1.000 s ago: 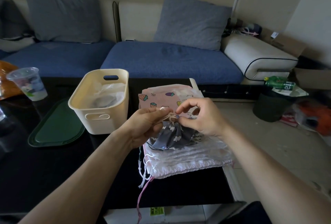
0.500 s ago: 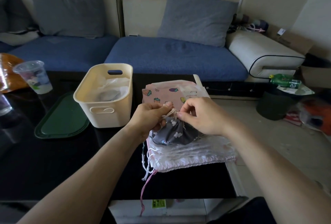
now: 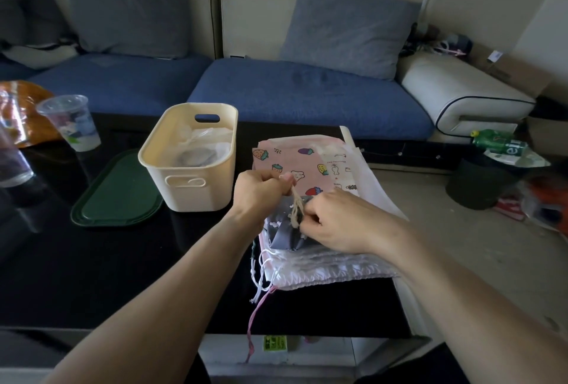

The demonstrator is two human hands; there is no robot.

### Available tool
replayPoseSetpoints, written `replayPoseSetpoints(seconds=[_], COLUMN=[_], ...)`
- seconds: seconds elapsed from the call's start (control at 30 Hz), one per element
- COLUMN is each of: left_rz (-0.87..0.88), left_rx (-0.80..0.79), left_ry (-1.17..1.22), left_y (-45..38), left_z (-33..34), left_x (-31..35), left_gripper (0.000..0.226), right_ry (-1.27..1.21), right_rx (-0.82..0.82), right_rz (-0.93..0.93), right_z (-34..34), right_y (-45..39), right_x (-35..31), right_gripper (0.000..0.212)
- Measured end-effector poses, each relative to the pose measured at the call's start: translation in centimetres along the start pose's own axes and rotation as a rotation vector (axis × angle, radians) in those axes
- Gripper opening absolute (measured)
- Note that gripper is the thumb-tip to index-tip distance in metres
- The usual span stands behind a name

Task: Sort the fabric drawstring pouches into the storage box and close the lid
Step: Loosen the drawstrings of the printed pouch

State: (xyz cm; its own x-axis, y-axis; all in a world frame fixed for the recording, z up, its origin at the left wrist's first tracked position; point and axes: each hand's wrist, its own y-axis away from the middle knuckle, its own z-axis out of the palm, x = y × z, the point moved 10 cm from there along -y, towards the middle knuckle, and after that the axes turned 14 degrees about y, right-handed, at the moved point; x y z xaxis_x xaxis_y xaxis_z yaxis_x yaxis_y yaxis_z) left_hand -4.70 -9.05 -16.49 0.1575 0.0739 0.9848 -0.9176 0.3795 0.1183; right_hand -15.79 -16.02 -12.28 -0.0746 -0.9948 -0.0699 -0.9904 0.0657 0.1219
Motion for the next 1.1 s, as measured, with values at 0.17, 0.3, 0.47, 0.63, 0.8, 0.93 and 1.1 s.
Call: replayPoseSetpoints(seconds=[0.17,0.3,0.47,0.63,0.8,0.93,1.1], left_rz=[0.05,0.052,0.036,0.08,-0.113,0.076,0.125], left_rx=[0.088,0.107,0.059,-0.276,-0.623,-0.701,-0.339], left_ry=[-0.021,-0.021,-0.07,-0.189,-0.257,-0.461,-0.07], left_y=[-0.3,-0.5,-0.7,0.0,2.1,2.5,0.3], left_z=[-1.0,-1.1,-0.7,1.5,3.3,3.7,1.1], left_x=[0.5,0.5,0.6,1.5,-0.6,-0.5,1.6], left_gripper=[0.025,0.023,0.018,0.026,0.072,0.036,0.024], right_ry=[-0.004,-0.04,-0.073,-0.204,-0.341,-0.615,-0.805], right_rx=[0.079,0.066,0.059,0.184,0.405,0.42,0.051], right_rz=[-0.089,-0.103,-0.113,-0.064,0.077,0.206,0.284], right_z=[-0.9,-1.0,-0.5,-0.9,-2.2,-1.5,3.0], right_y=[0.0,0.2,0.3,0.5,0.3,0.0,-0.7], right_x=[-1.3,-1.4,-1.2,0.8,4.4,6.8,8.6], right_gripper=[0.038,0.038,0.039,0.038,0.027,0.039,0.06])
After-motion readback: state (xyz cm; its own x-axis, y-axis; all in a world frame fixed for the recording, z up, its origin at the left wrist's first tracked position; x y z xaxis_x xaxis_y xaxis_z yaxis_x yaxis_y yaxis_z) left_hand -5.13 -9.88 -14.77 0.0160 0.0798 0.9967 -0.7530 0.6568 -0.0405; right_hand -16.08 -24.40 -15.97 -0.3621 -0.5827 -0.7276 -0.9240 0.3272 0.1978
